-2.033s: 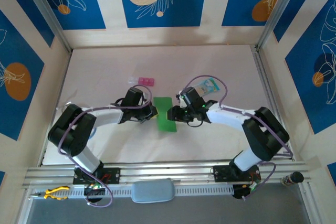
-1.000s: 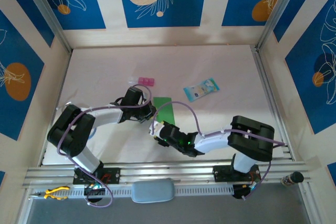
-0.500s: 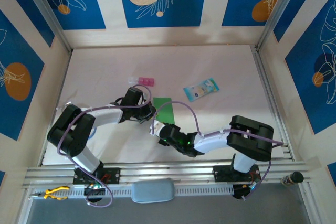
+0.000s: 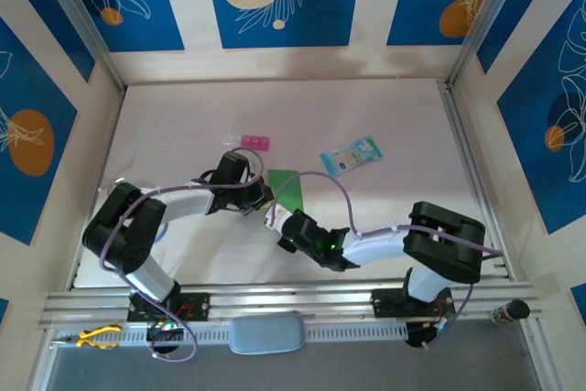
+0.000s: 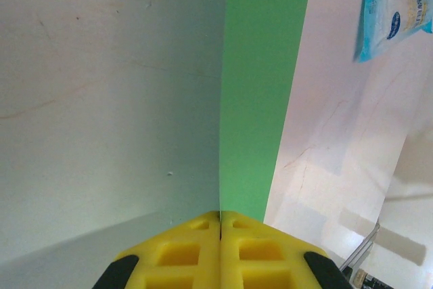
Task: Fold a paper plane with a square sheet of paper (pick it up from the middle)
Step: Third fold the triangle at the center of the table.
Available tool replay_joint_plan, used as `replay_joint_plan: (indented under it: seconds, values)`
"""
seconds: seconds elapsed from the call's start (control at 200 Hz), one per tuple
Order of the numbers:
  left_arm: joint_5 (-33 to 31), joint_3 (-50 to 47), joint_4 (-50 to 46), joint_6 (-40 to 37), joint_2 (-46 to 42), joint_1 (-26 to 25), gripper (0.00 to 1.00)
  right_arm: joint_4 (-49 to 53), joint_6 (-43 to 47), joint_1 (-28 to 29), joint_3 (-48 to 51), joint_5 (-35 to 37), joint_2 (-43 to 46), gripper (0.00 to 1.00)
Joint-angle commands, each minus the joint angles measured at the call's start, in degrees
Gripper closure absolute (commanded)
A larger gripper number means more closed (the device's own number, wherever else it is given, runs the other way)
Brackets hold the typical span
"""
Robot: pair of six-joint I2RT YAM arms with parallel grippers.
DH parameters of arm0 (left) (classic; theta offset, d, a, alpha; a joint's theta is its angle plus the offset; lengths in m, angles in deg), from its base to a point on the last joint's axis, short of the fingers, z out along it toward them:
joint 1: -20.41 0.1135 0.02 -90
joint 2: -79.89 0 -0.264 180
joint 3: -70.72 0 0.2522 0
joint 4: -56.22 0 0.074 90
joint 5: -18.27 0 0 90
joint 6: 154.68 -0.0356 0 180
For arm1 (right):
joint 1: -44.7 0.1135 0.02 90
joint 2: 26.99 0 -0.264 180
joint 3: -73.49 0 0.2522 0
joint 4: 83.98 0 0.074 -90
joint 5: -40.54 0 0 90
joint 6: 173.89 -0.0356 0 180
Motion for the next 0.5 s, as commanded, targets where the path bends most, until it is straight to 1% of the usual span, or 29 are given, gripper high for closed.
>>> replay_joint_plan:
  seconds: [0.0, 0.05, 0.165, 0.195, 0.29, 0.395, 0.495]
  values:
    - [-1.37, -0.04, -1.16, -0.02, -1.39, 0.79, 0.82, 0.52, -3.51, -1.24, 0.95, -4.12, 2.25, 0.98]
    - [-2.5, 0.35, -3.16, -0.78, -2.33, 0.97, 0.71, 0.73, -4.59, -1.78, 1.12, -5.98, 2.6, 0.98]
    - [-6.05, 1.65, -9.63, -3.8, -5.5, 1.74, 0.55, 3.09, -7.47, -4.03, 0.46, -13.8, 2.91, 0.98]
    - [-6.83, 2.13, -11.5, -4.71, -6.32, 1.99, 0.53, 3.72, -8.35, -4.55, 0.09, -15.81, 2.84, 0.98]
    - [-7.98, 3.86, -14.5, -6.8, -8.25, 2.94, 0.52, 3.51, -11.25, -6.23, -0.21, -21.16, 2.57, 0.98]
    - [-3.95, 5.81, -12.2, -8.64, -7.93, 4.27, 0.54, 3.18, -15.45, -9.09, -0.58, -28.78, 2.15, 0.98]
    - [1.55, 8.91, -10.26, -10.48, -4.65, 4.94, 0.6, 3.18, -17.97, -11.11, -1.17, -33.78, 1.17, 0.98]
